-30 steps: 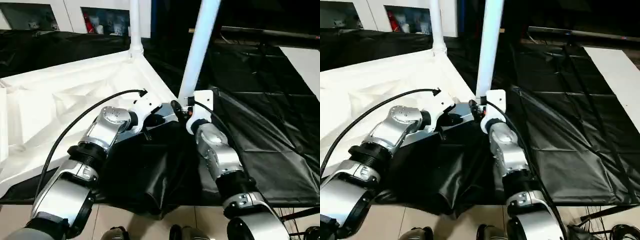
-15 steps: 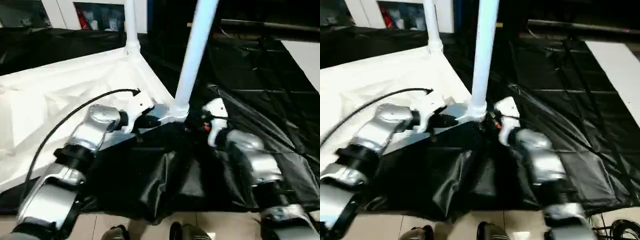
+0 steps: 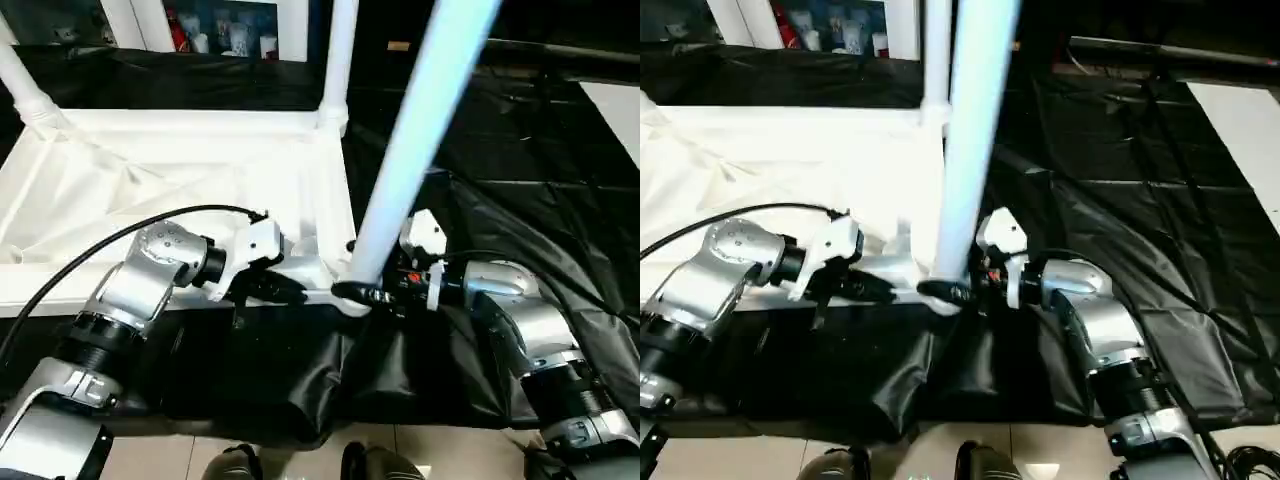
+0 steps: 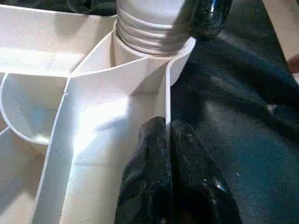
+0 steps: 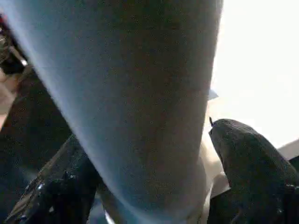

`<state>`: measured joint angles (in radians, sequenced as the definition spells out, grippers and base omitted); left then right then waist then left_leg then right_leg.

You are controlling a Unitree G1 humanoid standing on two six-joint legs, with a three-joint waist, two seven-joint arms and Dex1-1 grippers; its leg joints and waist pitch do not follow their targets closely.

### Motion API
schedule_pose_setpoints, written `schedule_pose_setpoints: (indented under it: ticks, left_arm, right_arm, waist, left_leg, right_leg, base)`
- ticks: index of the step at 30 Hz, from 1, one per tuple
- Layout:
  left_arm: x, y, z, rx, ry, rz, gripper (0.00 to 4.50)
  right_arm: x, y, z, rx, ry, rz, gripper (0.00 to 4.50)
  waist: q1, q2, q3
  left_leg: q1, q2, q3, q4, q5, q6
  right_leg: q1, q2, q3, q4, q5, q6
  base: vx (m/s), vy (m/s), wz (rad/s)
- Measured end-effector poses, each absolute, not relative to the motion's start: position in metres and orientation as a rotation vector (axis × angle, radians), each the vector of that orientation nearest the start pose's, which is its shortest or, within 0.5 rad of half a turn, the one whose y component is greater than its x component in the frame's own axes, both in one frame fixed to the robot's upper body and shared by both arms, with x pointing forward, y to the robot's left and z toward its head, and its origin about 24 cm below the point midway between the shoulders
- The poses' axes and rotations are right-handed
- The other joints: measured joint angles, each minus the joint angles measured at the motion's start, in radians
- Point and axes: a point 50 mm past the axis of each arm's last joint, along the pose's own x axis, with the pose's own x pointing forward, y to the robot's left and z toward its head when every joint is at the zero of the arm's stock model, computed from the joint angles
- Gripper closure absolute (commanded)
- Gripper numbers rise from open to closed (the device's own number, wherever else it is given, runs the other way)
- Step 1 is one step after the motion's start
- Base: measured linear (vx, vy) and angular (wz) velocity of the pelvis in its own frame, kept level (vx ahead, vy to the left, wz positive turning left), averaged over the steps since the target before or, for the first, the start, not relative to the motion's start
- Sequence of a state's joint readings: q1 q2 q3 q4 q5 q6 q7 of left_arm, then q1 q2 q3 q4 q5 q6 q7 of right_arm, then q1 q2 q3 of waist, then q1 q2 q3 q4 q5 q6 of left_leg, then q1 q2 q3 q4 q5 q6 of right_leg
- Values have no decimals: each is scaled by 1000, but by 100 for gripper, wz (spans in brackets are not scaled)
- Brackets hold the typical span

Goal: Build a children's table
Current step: Rotate leg to tighten

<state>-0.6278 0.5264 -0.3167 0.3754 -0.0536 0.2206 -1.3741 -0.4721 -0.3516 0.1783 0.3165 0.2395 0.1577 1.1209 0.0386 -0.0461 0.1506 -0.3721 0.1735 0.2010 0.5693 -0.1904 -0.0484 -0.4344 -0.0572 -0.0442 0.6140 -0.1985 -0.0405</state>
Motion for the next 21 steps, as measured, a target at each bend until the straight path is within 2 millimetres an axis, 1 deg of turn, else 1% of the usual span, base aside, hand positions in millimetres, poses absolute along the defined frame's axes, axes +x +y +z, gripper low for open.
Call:
schedule_pose_setpoints:
  ticks: [8, 12, 13, 14, 17, 18, 19, 21]
  left_arm:
    - [312, 152, 99, 494, 464, -1456, 450]
    - [312, 152, 99, 494, 465, -1455, 450]
    - [312, 152, 99, 494, 466, -1455, 450]
    - [313, 152, 99, 494, 466, -1455, 450]
    - [313, 153, 99, 495, 467, -1452, 450]
    - [313, 153, 99, 495, 468, -1451, 450]
    - [313, 153, 99, 495, 469, -1451, 450]
    - [313, 153, 99, 495, 469, -1450, 450]
  right_arm:
    - [302, -128, 81, -218, 163, 1303, 75]
    - [302, -129, 80, -222, 169, 1300, 75]
    - [302, -129, 79, -222, 167, 1297, 91]
    - [302, -129, 79, -221, 167, 1296, 91]
    - [302, -128, 78, -216, 166, 1302, 118]
    - [302, -127, 78, -214, 165, 1305, 136]
    - [302, -127, 78, -213, 164, 1306, 136]
    - [302, -127, 78, -212, 164, 1307, 153]
  waist:
    - [-2, 0, 0]
    - [-3, -1, 0]
    - [-3, -1, 0]
    - [-3, -1, 0]
    - [-3, -1, 0]
    - [-3, -1, 0]
    - [-3, -1, 0]
    - [-3, -1, 0]
  left_leg:
    - [0, 0, 0, 0, 0, 0]
    - [0, 0, 0, 1, 0, 0]
    - [0, 0, 0, 2, 0, 0]
    - [0, 0, 0, 2, 0, 0]
    - [0, 1, 0, 3, 0, 0]
    - [0, 1, 0, 3, 0, 0]
    - [0, 1, 0, 4, 0, 0]
    - [0, 1, 0, 4, 0, 0]
  right_leg:
    - [0, 0, 0, 1, 0, 0]
    - [0, 0, -1, 2, 0, 0]
    - [0, 0, -1, 3, 0, 0]
    - [0, 0, -1, 3, 0, 0]
    - [0, 0, 0, 3, 0, 0]
    - [0, 0, 0, 4, 0, 0]
    - [0, 0, 0, 4, 0, 0]
    - [0, 0, 0, 5, 0, 0]
  base:
    - [0, 0, 0]
    - [0, 0, 0]
    - [0, 0, 0]
    - [0, 0, 0]
    - [0, 0, 0]
    - [0, 0, 0]
    - [0, 0, 0]
    - [0, 0, 0]
